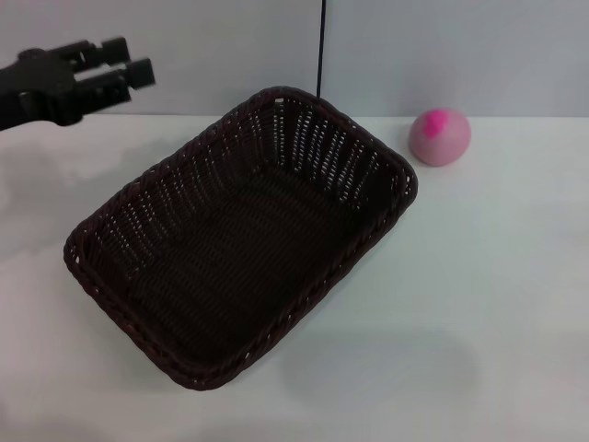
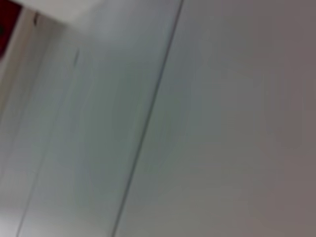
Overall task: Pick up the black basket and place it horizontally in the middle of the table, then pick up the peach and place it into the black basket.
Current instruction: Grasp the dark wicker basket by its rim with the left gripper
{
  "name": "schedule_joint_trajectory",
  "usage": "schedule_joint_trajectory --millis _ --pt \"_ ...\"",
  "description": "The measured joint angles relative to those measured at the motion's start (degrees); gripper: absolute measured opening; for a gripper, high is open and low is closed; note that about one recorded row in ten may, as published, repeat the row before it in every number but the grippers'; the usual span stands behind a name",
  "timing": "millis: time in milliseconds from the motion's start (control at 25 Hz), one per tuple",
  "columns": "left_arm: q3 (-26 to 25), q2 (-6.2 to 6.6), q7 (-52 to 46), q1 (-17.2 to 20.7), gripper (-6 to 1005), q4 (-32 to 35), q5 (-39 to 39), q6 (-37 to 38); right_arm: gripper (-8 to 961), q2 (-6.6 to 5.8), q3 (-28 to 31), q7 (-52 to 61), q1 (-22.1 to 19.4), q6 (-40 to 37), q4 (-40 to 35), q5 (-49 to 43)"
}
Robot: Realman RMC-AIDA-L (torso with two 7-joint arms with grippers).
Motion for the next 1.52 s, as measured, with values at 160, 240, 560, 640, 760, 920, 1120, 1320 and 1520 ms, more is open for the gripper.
schedule_joint_trajectory --millis 160,240,560,640,760,920,1120,1320,1520 --pt "0.17 -0.39 -3.71 -0.91 606 3.43 5.12 0.01 694 0.02 0.00 0.00 -0.09 0.00 0.00 0.02" --pt "0.44 -0.55 -6.88 -1.95 604 5.77 10.01 0.40 693 0.03 0.04 0.00 -0.15 0.00 0.00 0.05" --pt "0.58 -2.51 -11.96 -5.24 593 11.07 21.94 1.56 690 0.03 0.09 0.00 -0.15 0.08 0.00 0.10" --pt "0.58 -2.94 -13.00 -6.09 590 11.63 24.64 1.55 689 0.03 0.09 0.00 -0.13 0.20 0.00 0.10" --pt "0.58 -3.34 -13.84 -6.96 585 12.01 27.24 1.56 688 0.02 0.08 0.00 -0.05 0.57 0.00 0.10" --pt "0.58 -4.60 -15.57 -8.39 578 13.60 32.90 1.18 687 0.02 0.15 0.00 0.01 0.67 0.00 0.10" --pt "0.58 -5.62 -15.63 -9.15 569 14.88 36.23 -0.17 685 0.02 0.46 0.00 0.05 0.94 0.00 0.09" --pt "0.49 -5.58 -15.35 -9.06 561 14.47 36.32 -2.19 683 0.02 0.73 0.01 0.13 2.04 0.00 0.09" --pt "0.59 -5.56 -15.35 -8.75 553 14.32 36.80 -2.78 681 0.02 0.71 0.04 0.12 2.25 0.00 0.09"
